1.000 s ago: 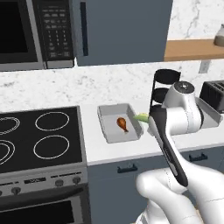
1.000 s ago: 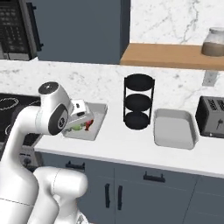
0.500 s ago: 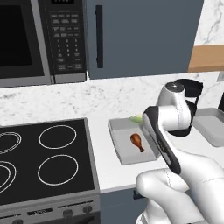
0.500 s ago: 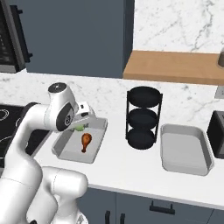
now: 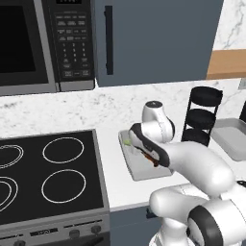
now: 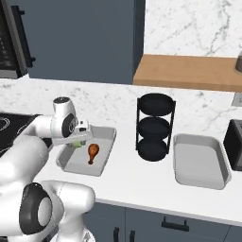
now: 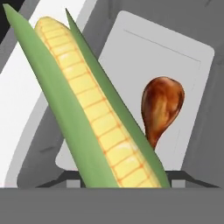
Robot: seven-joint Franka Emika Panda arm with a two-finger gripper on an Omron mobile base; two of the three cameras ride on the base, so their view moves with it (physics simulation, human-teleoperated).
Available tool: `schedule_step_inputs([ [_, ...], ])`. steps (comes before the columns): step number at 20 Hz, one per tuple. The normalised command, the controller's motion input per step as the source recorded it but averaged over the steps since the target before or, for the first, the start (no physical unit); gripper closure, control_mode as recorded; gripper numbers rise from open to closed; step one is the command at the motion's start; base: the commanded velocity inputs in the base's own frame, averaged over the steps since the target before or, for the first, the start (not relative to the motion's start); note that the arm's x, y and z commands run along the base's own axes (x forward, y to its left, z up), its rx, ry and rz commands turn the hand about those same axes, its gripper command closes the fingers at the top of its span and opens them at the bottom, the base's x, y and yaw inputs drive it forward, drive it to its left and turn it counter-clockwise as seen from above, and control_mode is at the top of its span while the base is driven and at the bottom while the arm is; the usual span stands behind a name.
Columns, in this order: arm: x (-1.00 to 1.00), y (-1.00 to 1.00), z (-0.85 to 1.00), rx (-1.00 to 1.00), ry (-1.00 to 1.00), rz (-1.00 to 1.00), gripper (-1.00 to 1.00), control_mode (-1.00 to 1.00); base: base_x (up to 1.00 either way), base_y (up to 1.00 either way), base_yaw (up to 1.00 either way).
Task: Place one corn and one chicken drumstick in each tupperware on the nearby counter, to pack two identical lunches.
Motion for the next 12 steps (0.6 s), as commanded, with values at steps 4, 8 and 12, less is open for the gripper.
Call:
schedule_step_inputs([
  [4,0.84,0.01,-0.36,0.0,0.07,-0.2,1.0,-1.0,0.0,0.0,0.0],
  [8,0.38,-0.08,-0.49,0.0,0.16,-0.24,-1.0,-1.0,0.0,0.0,0.0],
  [12,0.02,-0.02,-0.09,0.01,0.07,-0.06,-1.0,-1.0,0.0,0.0,0.0],
])
